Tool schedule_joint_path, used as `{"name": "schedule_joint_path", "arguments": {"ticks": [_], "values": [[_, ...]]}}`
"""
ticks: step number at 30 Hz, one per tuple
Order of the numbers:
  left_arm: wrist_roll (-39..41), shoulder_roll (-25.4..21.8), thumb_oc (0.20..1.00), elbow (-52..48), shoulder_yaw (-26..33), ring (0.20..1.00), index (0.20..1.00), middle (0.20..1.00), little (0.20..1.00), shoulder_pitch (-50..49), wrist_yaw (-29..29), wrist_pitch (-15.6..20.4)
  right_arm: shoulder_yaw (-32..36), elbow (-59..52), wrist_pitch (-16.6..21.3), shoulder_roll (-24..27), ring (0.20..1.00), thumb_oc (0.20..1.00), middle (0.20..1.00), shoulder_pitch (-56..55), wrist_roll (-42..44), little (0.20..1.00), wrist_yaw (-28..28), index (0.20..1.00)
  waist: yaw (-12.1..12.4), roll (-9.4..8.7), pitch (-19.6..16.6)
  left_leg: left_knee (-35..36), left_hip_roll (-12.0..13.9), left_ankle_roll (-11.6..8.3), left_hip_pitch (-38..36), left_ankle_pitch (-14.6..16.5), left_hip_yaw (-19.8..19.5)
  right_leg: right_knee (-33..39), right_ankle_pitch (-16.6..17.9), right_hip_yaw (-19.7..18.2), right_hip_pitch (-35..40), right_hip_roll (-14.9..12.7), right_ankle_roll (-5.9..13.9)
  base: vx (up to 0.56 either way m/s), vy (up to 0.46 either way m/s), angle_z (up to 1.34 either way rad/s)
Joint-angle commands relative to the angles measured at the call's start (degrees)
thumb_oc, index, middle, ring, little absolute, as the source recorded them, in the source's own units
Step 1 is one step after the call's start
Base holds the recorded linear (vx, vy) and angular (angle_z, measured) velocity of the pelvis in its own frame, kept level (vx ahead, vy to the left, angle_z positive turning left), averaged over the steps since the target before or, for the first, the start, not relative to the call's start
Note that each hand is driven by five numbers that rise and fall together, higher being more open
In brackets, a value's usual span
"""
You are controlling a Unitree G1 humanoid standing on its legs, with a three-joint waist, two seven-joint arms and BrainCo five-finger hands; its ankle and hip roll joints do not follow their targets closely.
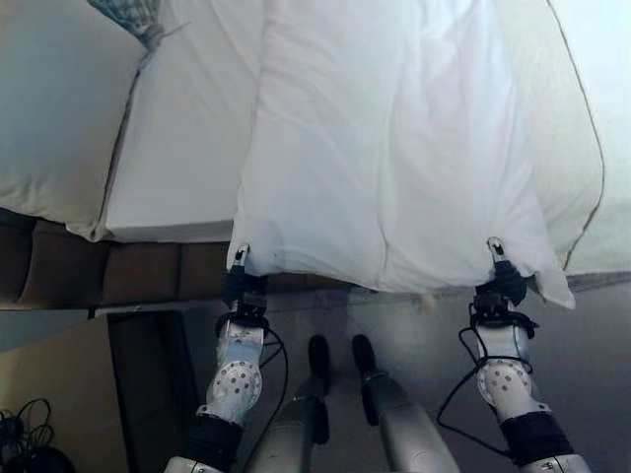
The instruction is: Make the bed
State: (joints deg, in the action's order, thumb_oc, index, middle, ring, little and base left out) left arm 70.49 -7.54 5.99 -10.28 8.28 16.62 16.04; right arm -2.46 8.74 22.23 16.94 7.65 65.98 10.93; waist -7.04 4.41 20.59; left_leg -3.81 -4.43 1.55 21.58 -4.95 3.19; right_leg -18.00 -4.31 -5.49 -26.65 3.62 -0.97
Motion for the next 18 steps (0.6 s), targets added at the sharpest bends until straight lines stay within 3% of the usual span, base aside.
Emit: {"name": "schedule_joint_path", "arguments": {"ticks": [1,3,4,7,9,11,12,13,14,15,18], "values": [[-3.1,-0.6,0.2,-4.5,3.0,0.2,0.2,0.2,0.2,-3.0,-1.1,3.8,0.9,-1.5,1.3,0.9,0.2,0.2,0.2,-3.0,-3.2,0.2,-1.0,0.2,-0.4,0.32,-3.5,-2.4,-1.3,-2.01,0.2,4.5,3.7,8.6,6.7,-1.5,-0.6,-0.1,6.07,0.07,-0.23,-0.04],[-2.4,0.4,0.2,-2.9,3.2,0.2,0.2,0.2,0.2,-2.6,-1.0,4.1,1.5,-0.9,1.2,1.4,0.2,0.2,0.2,-3.7,-4.4,0.2,-0.1,0.2,-1.0,0.88,-4.0,-2.2,-1.3,-2.76,0.0,4.0,3.5,10.7,7.0,-1.2,0.5,-0.6,5.97,0.04,-0.183,0.2],[-3.1,0.5,0.2,-3.0,3.3,0.2,0.2,0.2,0.2,-2.0,-1.4,4.4,2.3,-0.7,1.3,2.3,0.2,0.2,0.2,-3.5,-5.0,0.2,0.1,0.2,-1.2,0.53,-3.4,-6.3,-1.4,-4.2,1.9,3.2,3.4,11.8,7.0,-0.5,1.8,-1.5,5.67,-0.02,-0.094,0.37],[-3.3,0.4,0.2,-3.3,3.8,0.2,0.2,0.2,0.2,-1.0,-1.2,5.1,2.5,-0.3,1.7,3.0,0.2,0.2,0.2,-2.5,-4.6,0.2,0.1,0.2,-0.6,-0.34,-2.9,-9.2,-2.5,-4.71,3.2,4.0,0.6,10.9,7.1,-1.0,1.6,-1.3,5.04,-0.03,-0.111,0.35],[-3.4,0.5,0.2,-3.7,4.5,0.2,0.2,0.2,0.2,-0.8,-0.8,5.3,2.8,0.1,2.1,3.0,0.2,0.2,0.2,-1.9,-4.5,0.2,0.7,0.2,-0.6,-1.28,-3.0,-8.8,-0.2,-4.01,3.2,5.2,0.0,10.0,6.5,-1.3,1.3,-1.5,4.79,-0.02,-0.094,0.05],[-3.9,0.1,0.2,-4.1,5.1,0.2,0.2,0.2,0.2,-0.2,-0.3,5.6,3.1,1.0,2.2,3.2,0.2,0.2,0.2,-0.7,-4.6,0.2,1.4,0.2,-0.1,-2.29,-3.5,-5.9,3.5,-4.21,4.1,2.6,-3.2,10.1,6.2,-1.9,1.1,-2.1,4.78,0.0,-0.037,0.04],[-3.9,0.1,0.2,-4.1,5.1,0.2,0.2,0.2,0.2,-0.2,-0.3,5.6,3.1,1.0,2.2,3.2,0.2,0.2,0.2,-0.7,-4.6,0.2,1.4,0.2,-0.1,-2.29,-3.5,-5.8,3.5,-4.21,4.1,2.6,-3.2,10.1,6.2,-1.9,1.1,-2.1,4.77,0.03,0.019,0.06],[-3.9,-0.2,0.2,-4.2,5.6,0.2,0.2,0.2,0.2,1.1,0.7,6.3,3.5,1.2,2.6,3.4,0.2,0.2,0.2,0.5,-4.8,0.2,2.3,0.2,0.1,-2.07,-3.6,-0.8,6.9,-5.16,4.1,-1.3,-4.8,9.7,5.5,-1.9,1.0,-2.1,4.83,0.03,0.076,0.14],[-4.2,-0.6,0.2,-4.4,5.7,0.2,0.2,0.2,0.2,2.2,1.1,6.6,3.6,1.5,2.7,3.9,0.2,0.2,0.2,1.7,-4.7,0.2,2.8,0.2,0.0,-1.73,-3.8,2.3,8.4,-5.85,3.8,-3.3,-4.2,9.4,5.2,-1.9,0.6,-2.1,4.82,0.05,0.213,0.16],[-4.9,-1.9,0.2,-4.7,5.4,0.2,0.2,0.2,0.2,4.6,2.0,6.7,2.6,1.6,2.7,4.9,0.2,0.2,0.2,4.4,-4.6,0.2,4.1,0.2,0.2,-1.1,-4.1,5.0,9.9,-6.56,1.5,-3.2,-3.0,8.4,4.8,-1.2,0.0,-2.0,5.25,0.03,0.179,0.19],[-5.5,-3.5,0.2,-5.2,5.0,0.2,0.2,0.2,0.2,8.7,2.8,7.2,2.1,0.0,2.9,5.8,0.2,0.2,0.2,7.3,-3.9,0.2,4.9,0.2,0.1,-0.84,-4.0,3.8,9.9,-7.1,1.3,-2.8,-0.4,8.0,5.4,-1.1,-0.9,-2.6,5.84,-0.01,0.251,-0.03]]}}
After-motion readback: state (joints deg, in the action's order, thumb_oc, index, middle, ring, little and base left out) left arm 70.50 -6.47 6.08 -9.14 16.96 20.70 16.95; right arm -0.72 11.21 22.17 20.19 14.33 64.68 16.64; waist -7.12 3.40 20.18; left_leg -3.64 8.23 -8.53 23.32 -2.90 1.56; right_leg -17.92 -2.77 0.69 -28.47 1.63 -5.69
